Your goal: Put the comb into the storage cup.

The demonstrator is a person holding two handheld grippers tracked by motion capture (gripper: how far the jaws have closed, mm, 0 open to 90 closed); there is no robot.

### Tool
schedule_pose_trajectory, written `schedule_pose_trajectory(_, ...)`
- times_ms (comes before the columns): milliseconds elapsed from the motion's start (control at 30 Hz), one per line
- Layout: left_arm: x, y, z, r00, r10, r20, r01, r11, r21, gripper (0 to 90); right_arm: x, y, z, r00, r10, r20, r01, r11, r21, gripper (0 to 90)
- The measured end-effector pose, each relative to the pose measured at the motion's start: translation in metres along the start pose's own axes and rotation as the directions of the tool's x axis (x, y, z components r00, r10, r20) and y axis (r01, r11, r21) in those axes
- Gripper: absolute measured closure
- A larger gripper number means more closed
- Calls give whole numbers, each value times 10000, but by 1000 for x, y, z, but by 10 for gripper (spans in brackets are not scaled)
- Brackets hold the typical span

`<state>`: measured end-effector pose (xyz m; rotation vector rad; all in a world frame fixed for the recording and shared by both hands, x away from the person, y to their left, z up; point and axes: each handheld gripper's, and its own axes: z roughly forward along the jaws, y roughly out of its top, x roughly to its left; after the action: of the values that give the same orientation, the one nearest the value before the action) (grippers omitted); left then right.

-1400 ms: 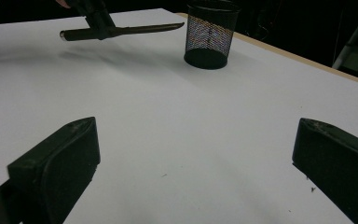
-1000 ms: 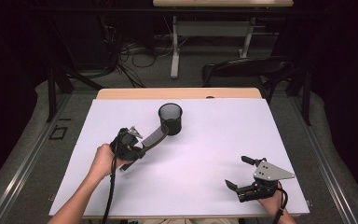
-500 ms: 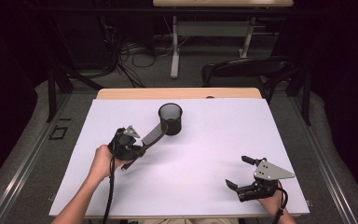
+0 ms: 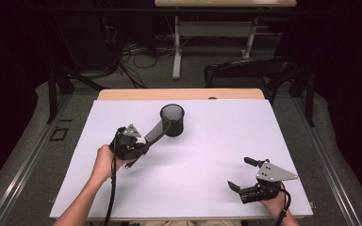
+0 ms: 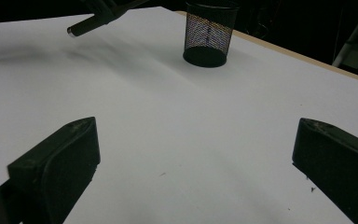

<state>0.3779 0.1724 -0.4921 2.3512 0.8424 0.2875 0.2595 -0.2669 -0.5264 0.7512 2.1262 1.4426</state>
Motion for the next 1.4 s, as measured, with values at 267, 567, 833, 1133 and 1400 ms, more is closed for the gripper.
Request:
schedule_pose_trajectory(267,1,4,2,9999,-22,-121,16,9991,-431,727,0,0,0,10000,50,1,-50,10000,4,2)
schedule_pose_trajectory(567,4,6,7,9998,-96,-167,86,9985,-548,727,0,0,0,10000,81,-12,-81,10000,11,2)
schedule_pose_trajectory(833,6,10,9,9997,-81,-223,67,9981,-614,727,0,0,1,10000,14,1,-14,10000,72,6)
schedule_pose_trajectory(1133,6,18,14,9998,11,-182,-23,9978,-658,727,-1,0,0,10000,35,12,-35,10000,88,6)
schedule_pose_trajectory(1400,5,24,14,9998,39,-179,-54,9966,-823,727,-1,-1,0,10000,50,26,-50,9999,105,6)
